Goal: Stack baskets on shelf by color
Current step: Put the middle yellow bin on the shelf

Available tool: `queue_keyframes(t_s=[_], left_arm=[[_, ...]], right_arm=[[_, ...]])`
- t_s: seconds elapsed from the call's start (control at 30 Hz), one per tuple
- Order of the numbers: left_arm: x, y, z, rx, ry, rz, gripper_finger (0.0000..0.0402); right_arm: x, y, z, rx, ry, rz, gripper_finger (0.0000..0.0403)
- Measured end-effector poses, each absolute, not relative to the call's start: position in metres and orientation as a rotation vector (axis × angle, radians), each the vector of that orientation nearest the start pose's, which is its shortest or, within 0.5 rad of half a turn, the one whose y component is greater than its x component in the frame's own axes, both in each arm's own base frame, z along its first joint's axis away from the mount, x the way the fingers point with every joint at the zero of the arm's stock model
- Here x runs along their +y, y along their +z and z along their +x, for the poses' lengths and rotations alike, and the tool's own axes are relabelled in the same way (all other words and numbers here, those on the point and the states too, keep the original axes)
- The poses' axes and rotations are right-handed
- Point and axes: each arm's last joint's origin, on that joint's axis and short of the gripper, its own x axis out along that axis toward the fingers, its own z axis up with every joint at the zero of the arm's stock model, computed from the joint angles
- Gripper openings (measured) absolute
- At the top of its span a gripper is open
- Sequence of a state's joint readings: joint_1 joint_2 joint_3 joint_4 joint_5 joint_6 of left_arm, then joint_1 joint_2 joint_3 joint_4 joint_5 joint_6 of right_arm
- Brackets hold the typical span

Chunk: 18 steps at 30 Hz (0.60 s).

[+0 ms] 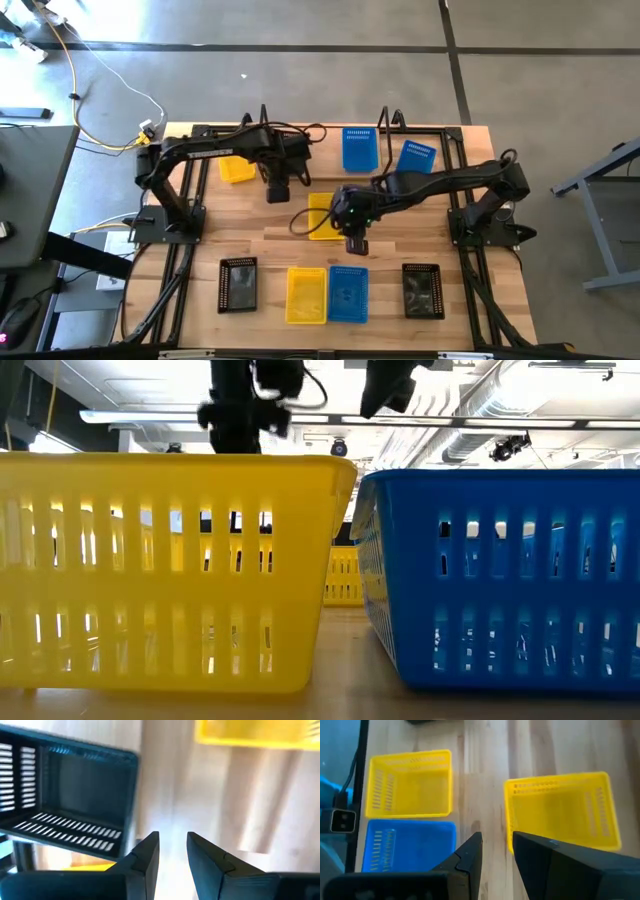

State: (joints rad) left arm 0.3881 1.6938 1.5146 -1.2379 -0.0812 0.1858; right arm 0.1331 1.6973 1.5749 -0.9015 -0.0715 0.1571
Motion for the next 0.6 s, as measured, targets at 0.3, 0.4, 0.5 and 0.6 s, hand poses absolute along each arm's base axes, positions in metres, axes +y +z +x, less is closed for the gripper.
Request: queue_keyframes(t_s=[0.3,0.4,0.5,0.6], left_arm=[[0.093,0.34,0.262,1.227,0.311,-0.12,0.009],[0.081,0.355,0.251,1.161,0.323,-0.138,0.009],[0.067,0.366,0.242,1.107,0.318,-0.153,0.009],[0.055,0.374,0.236,1.07,0.303,-0.154,0.009]], right_arm=[[0.061,0.277,0.373,1.099,0.101,0.036,0.0094],[0.064,0.262,0.38,1.136,0.1,0.031,0.0094],[0.065,0.248,0.387,1.17,0.097,0.028,0.0094],[0.065,0.234,0.392,1.201,0.087,0.02,0.0094]])
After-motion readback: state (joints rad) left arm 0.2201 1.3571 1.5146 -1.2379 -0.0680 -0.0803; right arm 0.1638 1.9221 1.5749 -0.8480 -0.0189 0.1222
